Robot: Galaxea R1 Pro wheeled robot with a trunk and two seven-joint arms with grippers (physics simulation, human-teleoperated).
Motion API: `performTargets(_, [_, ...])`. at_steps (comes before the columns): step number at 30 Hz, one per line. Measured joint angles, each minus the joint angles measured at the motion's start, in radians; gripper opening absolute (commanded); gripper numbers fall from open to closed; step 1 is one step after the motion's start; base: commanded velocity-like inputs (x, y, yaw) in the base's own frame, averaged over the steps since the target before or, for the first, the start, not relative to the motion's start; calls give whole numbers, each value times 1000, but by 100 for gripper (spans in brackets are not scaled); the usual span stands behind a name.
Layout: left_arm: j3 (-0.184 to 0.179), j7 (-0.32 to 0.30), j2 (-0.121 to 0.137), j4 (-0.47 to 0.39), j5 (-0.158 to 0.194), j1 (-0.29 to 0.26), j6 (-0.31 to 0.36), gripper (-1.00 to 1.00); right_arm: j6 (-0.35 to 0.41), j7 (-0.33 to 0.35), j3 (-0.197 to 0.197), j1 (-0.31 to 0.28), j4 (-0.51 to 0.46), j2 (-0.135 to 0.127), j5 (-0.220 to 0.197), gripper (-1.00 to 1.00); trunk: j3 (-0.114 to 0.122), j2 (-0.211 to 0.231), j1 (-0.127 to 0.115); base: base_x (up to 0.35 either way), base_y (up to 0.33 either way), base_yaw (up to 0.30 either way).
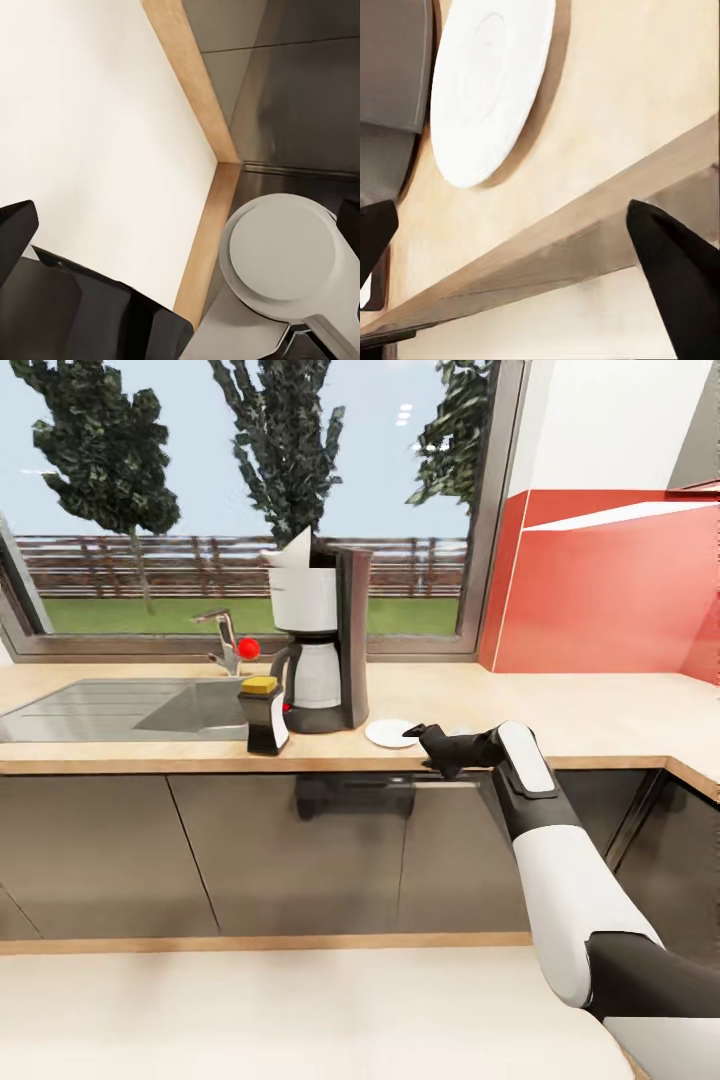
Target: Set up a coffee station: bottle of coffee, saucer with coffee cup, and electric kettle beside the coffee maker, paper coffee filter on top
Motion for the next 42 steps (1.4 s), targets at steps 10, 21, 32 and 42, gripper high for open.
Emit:
performTargets(10, [-1, 0, 0, 0, 0, 0, 0, 100, 6, 9, -3, 2, -12, -7, -6, 100, 0, 0, 0, -302, -1, 0])
performTargets(21, [-1, 0, 0, 0, 0, 0, 0, 100, 62, 215, -8, 102, -190, -101, 2, 100, 0, 0, 0, -81, 0, 0])
performTargets(32, [2, 0, 0, 0, 0, 0, 1, 100, 125, 619, -11, 490, -378, -367, 127, 100, 0, 0, 0, -2, 0, 0])
performTargets(42, [11, -2, 0, 0, 0, 0, 10, 100, -142, 1058, -27, 845, -375, -479, 527, 100, 0, 0, 0, 0, 0, 0])
